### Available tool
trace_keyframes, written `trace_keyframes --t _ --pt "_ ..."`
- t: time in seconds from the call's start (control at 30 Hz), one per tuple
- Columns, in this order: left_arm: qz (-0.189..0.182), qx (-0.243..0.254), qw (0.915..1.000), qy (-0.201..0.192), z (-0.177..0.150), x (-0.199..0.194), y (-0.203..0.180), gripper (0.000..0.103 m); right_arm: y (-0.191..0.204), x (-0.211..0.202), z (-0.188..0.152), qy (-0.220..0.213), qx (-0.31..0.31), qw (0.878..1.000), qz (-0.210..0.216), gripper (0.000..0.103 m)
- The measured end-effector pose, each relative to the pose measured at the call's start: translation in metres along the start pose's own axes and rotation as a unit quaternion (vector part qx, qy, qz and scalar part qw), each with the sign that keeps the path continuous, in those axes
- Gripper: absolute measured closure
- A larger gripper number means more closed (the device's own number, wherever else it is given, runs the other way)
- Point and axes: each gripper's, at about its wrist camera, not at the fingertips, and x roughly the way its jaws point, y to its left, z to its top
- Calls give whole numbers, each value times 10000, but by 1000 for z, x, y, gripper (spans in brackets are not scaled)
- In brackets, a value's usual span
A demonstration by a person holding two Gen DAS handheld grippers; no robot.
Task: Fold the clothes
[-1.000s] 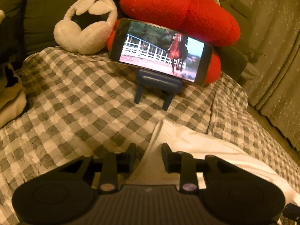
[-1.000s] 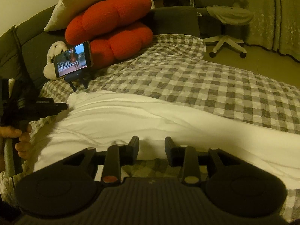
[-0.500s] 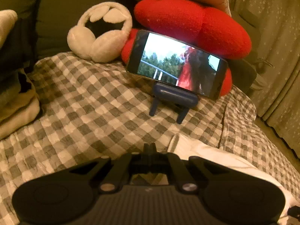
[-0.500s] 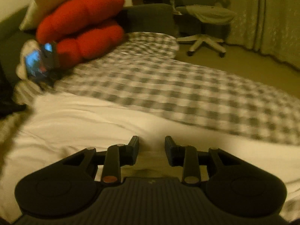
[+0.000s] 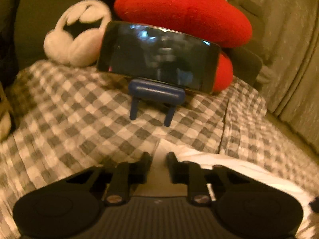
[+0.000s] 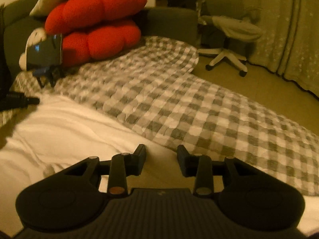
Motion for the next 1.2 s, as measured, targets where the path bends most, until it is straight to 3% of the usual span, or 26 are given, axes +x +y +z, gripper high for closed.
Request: trace_keyframes --t 0.03,0.07,0.2,0.37,0.6,0.8,0.87,1.03,1.2 --pt "37 68 10000 -27 0 0 -2 93 2 0 1 -13 -64 10000 12 79" --pt "37 33 10000 -47 0 -1 -1 96 4 0 2 -31 -119 9999 29 100" --pt "-71 -382 9986 -361 7 -12 10 98 11 -7 6 -330 -415 9983 -228 100" --pt "-71 -485 9966 -667 9 -17 11 98 16 -18 13 -900 -588 9922 -638 103" --pt "186 -244 9987 -413 4 1 5 98 23 8 7 -611 -859 9899 -948 103" --pt "151 -392 9951 -893 10 -13 0 98 26 -11 20 -1131 -815 9837 -1132 103" --pt "202 -345 9956 -844 9 -9 -1 98 28 -8 20 -1132 -862 9826 -1193 103" --pt "268 -298 9979 -516 4 6 2 97 27 21 7 -583 -963 9859 -1236 103" --pt "138 -523 9954 -793 10 -6 5 97 31 1 19 -1060 -885 9823 -1268 103"
